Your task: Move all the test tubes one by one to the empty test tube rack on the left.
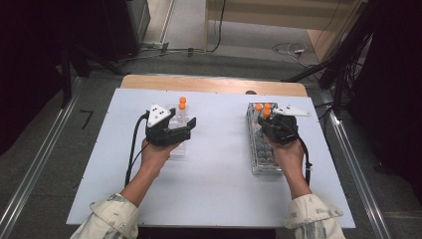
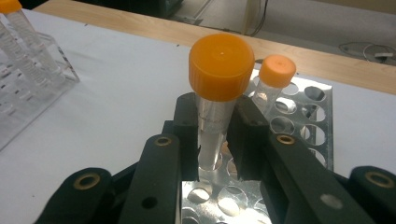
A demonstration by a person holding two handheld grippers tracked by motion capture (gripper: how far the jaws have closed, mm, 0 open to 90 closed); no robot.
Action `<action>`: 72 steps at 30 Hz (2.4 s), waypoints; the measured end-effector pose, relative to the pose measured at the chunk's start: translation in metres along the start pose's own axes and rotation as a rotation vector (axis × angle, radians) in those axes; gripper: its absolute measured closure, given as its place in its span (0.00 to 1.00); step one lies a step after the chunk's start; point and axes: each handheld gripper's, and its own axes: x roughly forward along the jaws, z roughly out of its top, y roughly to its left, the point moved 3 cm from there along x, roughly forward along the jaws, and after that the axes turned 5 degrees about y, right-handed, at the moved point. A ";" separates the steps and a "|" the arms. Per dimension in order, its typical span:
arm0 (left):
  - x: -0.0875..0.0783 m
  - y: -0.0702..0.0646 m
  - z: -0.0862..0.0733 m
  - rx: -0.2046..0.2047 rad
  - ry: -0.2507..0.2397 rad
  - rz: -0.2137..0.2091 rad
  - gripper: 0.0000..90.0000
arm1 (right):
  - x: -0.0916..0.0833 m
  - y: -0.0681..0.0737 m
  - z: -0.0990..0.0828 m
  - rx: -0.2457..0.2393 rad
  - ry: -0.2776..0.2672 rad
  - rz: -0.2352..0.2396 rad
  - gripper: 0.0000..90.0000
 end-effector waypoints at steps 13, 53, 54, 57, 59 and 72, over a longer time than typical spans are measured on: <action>-0.003 -0.008 0.003 0.012 -0.008 -0.026 0.23 | -0.023 0.022 0.015 -0.040 -0.047 0.071 0.80; 0.001 -0.044 0.000 0.097 0.022 -0.142 0.22 | 0.010 0.122 -0.002 -0.243 0.045 0.283 0.80; 0.001 -0.045 -0.001 0.097 0.026 -0.145 0.22 | 0.011 0.124 -0.003 -0.251 0.045 0.287 0.80; 0.003 -0.048 -0.003 0.107 0.030 -0.163 0.26 | 0.013 0.129 -0.005 -0.255 0.053 0.295 0.80; 0.004 -0.050 -0.004 0.119 0.037 -0.173 0.30 | 0.014 0.132 -0.006 -0.263 0.057 0.302 0.80; 0.006 -0.054 -0.011 0.147 0.046 -0.212 0.63 | 0.014 0.141 -0.009 -0.282 0.059 0.323 0.80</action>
